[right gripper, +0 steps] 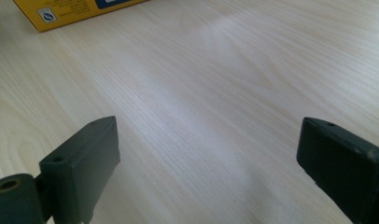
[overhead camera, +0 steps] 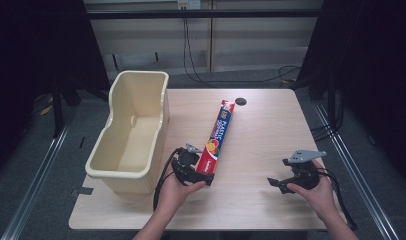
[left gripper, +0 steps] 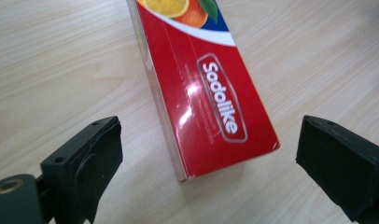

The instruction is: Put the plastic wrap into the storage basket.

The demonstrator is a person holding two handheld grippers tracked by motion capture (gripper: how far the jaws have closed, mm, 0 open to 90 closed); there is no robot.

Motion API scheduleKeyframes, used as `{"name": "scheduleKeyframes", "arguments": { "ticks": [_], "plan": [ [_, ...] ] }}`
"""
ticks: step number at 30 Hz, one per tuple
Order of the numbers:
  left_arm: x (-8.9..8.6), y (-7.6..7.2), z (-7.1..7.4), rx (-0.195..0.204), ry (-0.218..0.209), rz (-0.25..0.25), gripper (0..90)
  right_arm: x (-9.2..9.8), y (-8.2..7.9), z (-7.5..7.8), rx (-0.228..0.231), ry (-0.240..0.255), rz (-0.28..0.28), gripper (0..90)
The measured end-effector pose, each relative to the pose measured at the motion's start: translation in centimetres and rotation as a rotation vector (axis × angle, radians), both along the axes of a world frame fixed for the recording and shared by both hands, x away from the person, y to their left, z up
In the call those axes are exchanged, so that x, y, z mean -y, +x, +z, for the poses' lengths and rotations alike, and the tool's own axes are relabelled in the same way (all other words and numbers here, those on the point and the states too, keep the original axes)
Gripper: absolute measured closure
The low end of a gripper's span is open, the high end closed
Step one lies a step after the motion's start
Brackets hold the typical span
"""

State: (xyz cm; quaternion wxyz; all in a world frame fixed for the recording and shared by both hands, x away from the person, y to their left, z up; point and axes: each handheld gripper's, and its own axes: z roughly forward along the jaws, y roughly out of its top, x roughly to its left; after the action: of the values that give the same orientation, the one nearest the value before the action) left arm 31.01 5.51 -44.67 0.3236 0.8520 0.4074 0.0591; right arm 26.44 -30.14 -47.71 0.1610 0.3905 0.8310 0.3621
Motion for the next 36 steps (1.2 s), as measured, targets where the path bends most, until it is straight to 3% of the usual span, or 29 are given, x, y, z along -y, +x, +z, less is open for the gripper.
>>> {"name": "scheduleKeyframes", "arguments": {
  "ticks": [1, 5, 8, 12, 15, 19, 20, 22, 25, 36],
  "plan": [
    [0.3, 0.5, 0.4, 0.001, -0.019, 0.015, 6.7, 0.0, -0.1, 0.0, -0.003, -0.015, 0.011, 6.3],
    [1.0, 1.5, 0.7, -0.003, -0.005, 0.004, 6.5, 0.0, -0.2, 0.0, -0.003, -0.009, 0.008, 6.3],
    [1.9, 3.2, 1.0, -0.032, 0.002, 0.013, 6.2, 0.1, -0.3, 0.1, -0.002, -0.024, -0.001, 6.3],
    [2.8, 4.3, 1.4, -0.042, -0.002, 0.013, 6.2, 0.3, -0.3, 0.2, 0.006, -0.022, -0.002, 6.4],
    [4.0, 6.2, 1.7, -0.055, 0.008, 0.026, 6.2, 0.4, -0.3, 0.3, 0.010, -0.017, -0.010, 6.3],
    [4.8, 7.6, 1.6, -0.070, 0.014, 0.031, 6.3, 0.5, -0.4, 0.2, 0.008, -0.002, -0.018, 6.3],
    [5.3, 8.4, 1.6, -0.076, 0.035, 0.038, 6.3, 0.4, -0.4, 0.2, 0.011, 0.000, -0.022, 6.2],
    [5.8, 9.2, 1.4, -0.089, 0.031, 0.043, 6.3, 0.4, -0.5, 0.2, 0.012, -0.003, -0.023, 6.3],
    [6.4, 10.2, 1.1, -0.102, 0.058, 0.050, 6.4, 0.4, -0.4, 0.3, 0.016, -0.003, -0.019, 6.4],
    [7.6, 12.7, 0.0, -0.116, 0.080, 0.092, 14.0, 0.6, -0.5, 0.4, 0.025, 0.013, -0.026, 6.4]
  ]
}}
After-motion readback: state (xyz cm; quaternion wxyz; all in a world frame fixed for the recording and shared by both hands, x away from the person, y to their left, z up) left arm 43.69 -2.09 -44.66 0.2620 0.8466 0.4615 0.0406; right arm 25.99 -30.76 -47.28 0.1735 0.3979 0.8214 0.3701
